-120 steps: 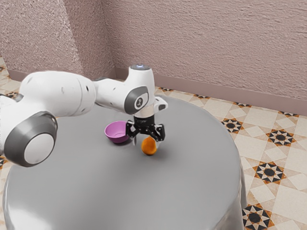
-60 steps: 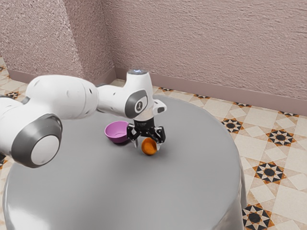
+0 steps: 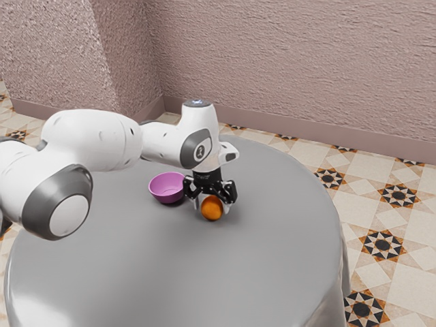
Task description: Place the pear in the bowl.
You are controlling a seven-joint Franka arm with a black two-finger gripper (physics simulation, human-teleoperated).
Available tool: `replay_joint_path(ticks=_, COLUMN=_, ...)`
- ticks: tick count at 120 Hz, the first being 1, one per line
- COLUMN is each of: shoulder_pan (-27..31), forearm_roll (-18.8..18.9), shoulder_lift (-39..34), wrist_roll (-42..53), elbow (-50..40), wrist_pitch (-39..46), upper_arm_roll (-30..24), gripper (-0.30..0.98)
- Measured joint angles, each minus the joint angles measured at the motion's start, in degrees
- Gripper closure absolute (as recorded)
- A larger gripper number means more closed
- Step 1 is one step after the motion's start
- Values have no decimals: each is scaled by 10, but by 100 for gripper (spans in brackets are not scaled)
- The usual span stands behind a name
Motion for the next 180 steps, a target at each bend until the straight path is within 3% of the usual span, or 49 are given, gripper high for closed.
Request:
replay_joint_path(ticks=33, shoulder_pan=0, forearm_roll=-8, shoulder_lift=0, wrist_roll=8, elbow=0, wrist_pitch=0, upper_arm_roll=0, gripper=25)
replay_joint_path(ticks=68, shoulder_pan=-1, forearm_roll=-6, shoulder_lift=-17, wrist_roll=10, elbow=0, wrist_pitch=-14, upper_arm_roll=8, gripper=32)
replay_joint_path(ticks=92, shoulder_pan=-1, forearm_roll=-2, shoulder_lift=-68, wrist_roll=9, elbow=0, wrist_pitch=-51, upper_arm_roll=60, gripper=35)
replay_joint_path(ticks=111, shoulder_pan=5, forearm_roll=-4, shoulder_lift=-62, wrist_roll=14, elbow=8, wrist_pitch=-76, upper_arm_roll=106, gripper=37)
replay_joint_path(ticks=164, shoulder_pan=43, forearm_roll=-11, shoulder_lift=-7, wrist_roll=37, elbow=82, wrist_pitch=-108, upper_arm_roll=110, gripper=39)
replay_joint_path(ticks=180, shoulder_pan=49, forearm_roll=-19, shoulder_lift=-1, wrist_roll=46, elbow=88, wrist_pitch=-114, upper_arm_roll=110, gripper=24)
